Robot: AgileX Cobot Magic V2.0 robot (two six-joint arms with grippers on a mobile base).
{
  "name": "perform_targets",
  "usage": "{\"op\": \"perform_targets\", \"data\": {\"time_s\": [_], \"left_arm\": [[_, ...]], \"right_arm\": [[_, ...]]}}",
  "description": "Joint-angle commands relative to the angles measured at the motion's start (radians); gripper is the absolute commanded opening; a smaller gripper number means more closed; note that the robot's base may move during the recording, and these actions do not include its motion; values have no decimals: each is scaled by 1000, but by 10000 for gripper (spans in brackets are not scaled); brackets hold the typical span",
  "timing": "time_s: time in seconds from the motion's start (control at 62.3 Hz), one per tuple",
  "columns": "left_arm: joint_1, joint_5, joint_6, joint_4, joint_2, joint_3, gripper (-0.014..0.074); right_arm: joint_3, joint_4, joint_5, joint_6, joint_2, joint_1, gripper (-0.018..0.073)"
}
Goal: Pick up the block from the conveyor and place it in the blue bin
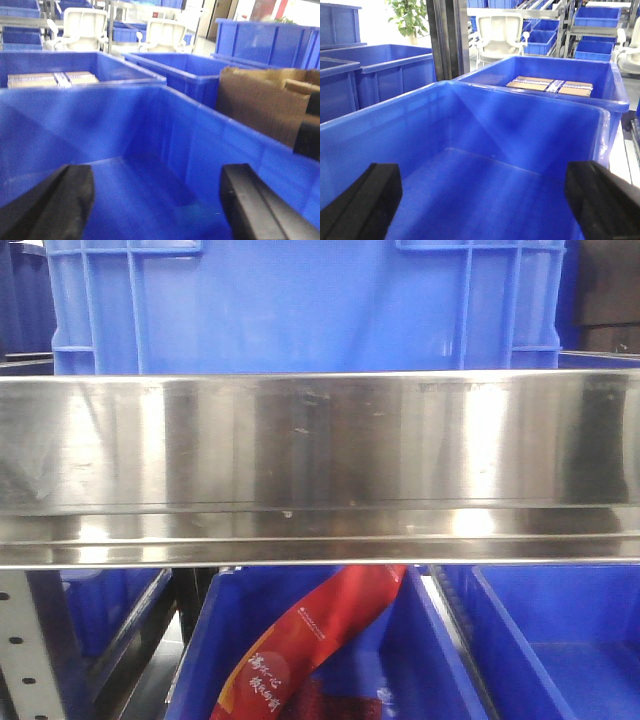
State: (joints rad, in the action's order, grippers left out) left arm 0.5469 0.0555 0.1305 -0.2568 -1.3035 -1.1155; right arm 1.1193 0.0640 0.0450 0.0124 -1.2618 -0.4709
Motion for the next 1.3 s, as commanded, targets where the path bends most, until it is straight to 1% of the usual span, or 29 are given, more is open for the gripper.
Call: {"op": "perform_targets", "data": {"time_s": [0.0,0.064,0.08,0.112,0.16,0.177,0.225,0.305,0.321,0.353,0.369,0.417,0.513,0.578,0.626,0.706,0.754,0.802,0.899,0.947,1.059,1.171,1.284], "left_arm": [[5,18,-2,-3,62,-7,290],[5,-2,-2,-3,105,-7,163],[5,-16,-2,-3,120,-7,102],[5,-24,-2,-3,131,-7,41],[5,-10,-2,-3,143,-7,-76],[5,-1,-2,-3,146,-7,-104],[5,38,-2,-1,151,-7,-111],[5,106,-2,-1,166,-7,-111],[5,110,-2,-1,173,-7,-111],[5,111,0,-1,181,-7,-111],[5,111,0,1,188,-7,-111],[5,94,0,1,201,-7,-111],[5,22,0,10,236,-7,-111],[-8,-47,0,26,263,-7,-111],[-32,-115,0,45,287,-7,-111],[-96,-252,0,64,331,-7,-111],[-143,-298,0,64,360,1,-111],[-191,-332,0,64,395,18,-111],[-277,-341,0,61,473,88,-111],[-317,-341,0,57,519,131,-111],[-385,-339,-2,18,637,275,-111],[-431,-339,-2,-5,758,425,-111],[-468,-337,-2,-6,876,573,-111]], "right_arm": [[8,-2,-7,-4,71,-2,570],[8,-2,-3,-4,113,-2,570],[8,-4,-1,-4,127,-2,570],[8,-6,-1,-4,143,-2,570],[8,-8,-1,-4,159,-2,555],[8,-8,-1,-4,165,-2,544],[8,-8,-1,-4,175,-2,472],[8,-8,9,-4,192,-2,248],[8,-8,14,-4,194,-2,167],[8,-8,21,-4,201,-2,55],[8,-8,25,-4,204,-2,-27],[8,-8,36,-4,215,-2,-173],[8,-19,45,-4,234,-2,-162],[8,-79,52,-4,250,8,-162],[8,-122,70,-4,265,35,-162],[8,-111,134,1,295,117,-162],[6,-87,179,3,317,166,-162],[4,-72,254,9,332,206,-162],[-33,-54,330,14,373,274,-162],[-69,-54,330,14,399,290,-162],[-209,-53,253,14,482,295,-162],[-373,-21,149,14,575,295,-162],[-546,14,69,14,670,295,-162]]}}
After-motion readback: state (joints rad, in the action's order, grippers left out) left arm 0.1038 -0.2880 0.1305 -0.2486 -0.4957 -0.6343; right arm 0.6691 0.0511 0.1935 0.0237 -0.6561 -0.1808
